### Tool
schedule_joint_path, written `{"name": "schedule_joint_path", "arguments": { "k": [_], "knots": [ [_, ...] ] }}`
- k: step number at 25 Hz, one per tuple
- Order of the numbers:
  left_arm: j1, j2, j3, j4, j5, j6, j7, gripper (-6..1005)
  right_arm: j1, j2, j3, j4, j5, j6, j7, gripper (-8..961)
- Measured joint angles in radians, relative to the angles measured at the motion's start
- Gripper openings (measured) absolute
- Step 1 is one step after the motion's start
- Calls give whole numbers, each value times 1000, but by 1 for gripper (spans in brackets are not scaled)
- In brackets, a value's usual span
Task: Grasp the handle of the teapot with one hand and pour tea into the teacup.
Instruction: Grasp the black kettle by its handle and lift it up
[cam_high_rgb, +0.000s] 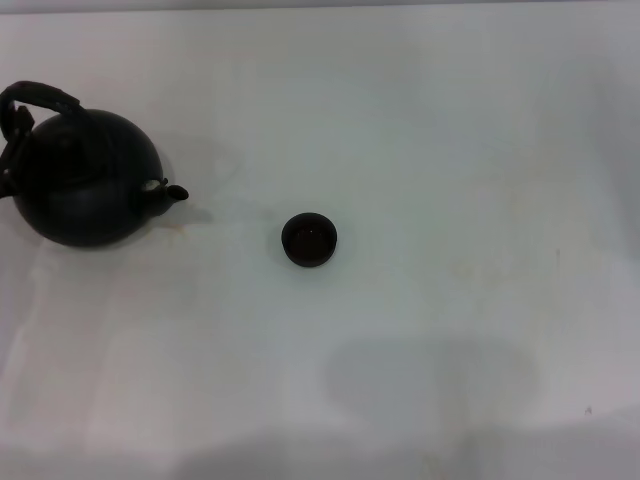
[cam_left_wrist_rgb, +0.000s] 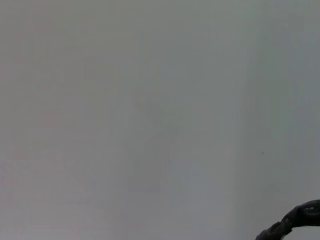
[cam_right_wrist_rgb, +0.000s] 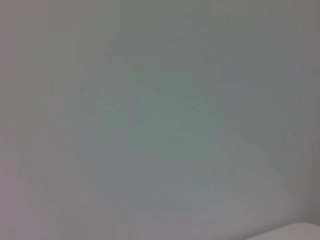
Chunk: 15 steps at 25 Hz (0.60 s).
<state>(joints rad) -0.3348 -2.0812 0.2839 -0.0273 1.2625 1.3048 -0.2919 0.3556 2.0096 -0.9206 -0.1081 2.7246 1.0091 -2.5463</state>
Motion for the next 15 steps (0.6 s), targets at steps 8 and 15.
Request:
{"name": "schedule_joint_path", "arguments": {
  "k": [8, 15],
  "knots": [
    [-29, 1, 2, 0, 0, -60, 18, 678, 6, 0, 0, -3, -7, 0, 2, 828],
    [-31, 0, 7, -1, 9, -65, 19, 676, 6, 0, 0, -5, -7, -1, 2, 827]
  ]
}}
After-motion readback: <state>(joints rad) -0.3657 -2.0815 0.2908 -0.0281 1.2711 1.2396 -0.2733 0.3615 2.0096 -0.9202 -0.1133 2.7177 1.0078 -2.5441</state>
